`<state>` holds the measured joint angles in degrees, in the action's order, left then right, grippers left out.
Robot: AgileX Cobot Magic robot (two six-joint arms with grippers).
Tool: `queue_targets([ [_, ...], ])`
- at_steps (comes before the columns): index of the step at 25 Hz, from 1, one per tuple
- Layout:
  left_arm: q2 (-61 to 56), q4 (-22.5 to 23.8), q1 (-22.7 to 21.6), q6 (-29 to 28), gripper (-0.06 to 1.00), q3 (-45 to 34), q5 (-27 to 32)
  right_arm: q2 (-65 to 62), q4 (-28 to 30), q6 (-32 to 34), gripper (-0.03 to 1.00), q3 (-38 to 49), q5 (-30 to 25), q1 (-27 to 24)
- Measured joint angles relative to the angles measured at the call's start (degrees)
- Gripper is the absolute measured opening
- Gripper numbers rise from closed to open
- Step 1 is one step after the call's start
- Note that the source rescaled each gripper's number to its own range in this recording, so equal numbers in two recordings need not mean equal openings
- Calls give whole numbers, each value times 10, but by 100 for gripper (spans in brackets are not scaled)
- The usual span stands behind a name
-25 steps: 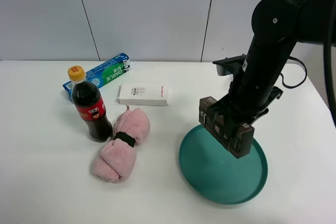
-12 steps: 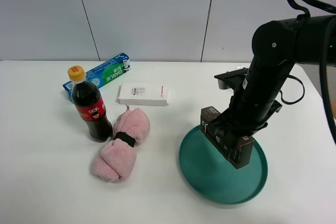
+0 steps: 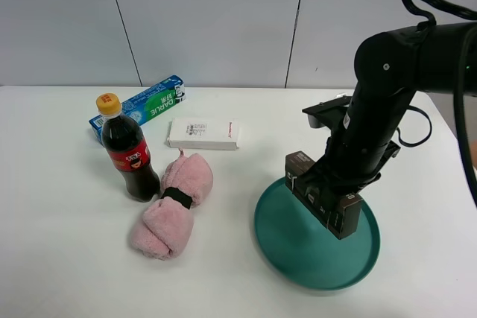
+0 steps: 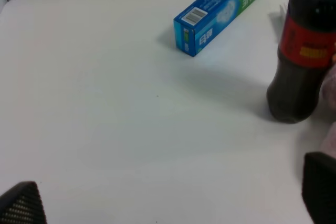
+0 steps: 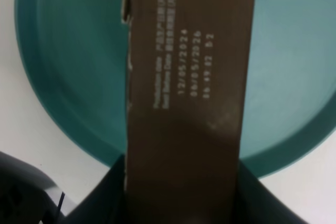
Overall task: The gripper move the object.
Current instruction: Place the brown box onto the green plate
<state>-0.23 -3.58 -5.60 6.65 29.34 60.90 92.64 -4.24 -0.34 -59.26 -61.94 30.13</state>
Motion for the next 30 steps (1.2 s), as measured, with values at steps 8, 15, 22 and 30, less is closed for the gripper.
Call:
queue_targets([
  [8, 0, 0, 0, 0, 100, 0, 0, 23, 0, 3, 0, 0, 2, 13],
  [15, 0, 0, 0, 0, 100, 0, 0, 31, 3, 9, 0, 0, 0, 17],
  [22, 0, 0, 0, 0, 100, 0, 0, 80, 5, 11, 0, 0, 0, 17],
  [30, 0, 0, 0, 0, 100, 0, 0, 108, 5, 14, 0, 0, 17, 17],
])
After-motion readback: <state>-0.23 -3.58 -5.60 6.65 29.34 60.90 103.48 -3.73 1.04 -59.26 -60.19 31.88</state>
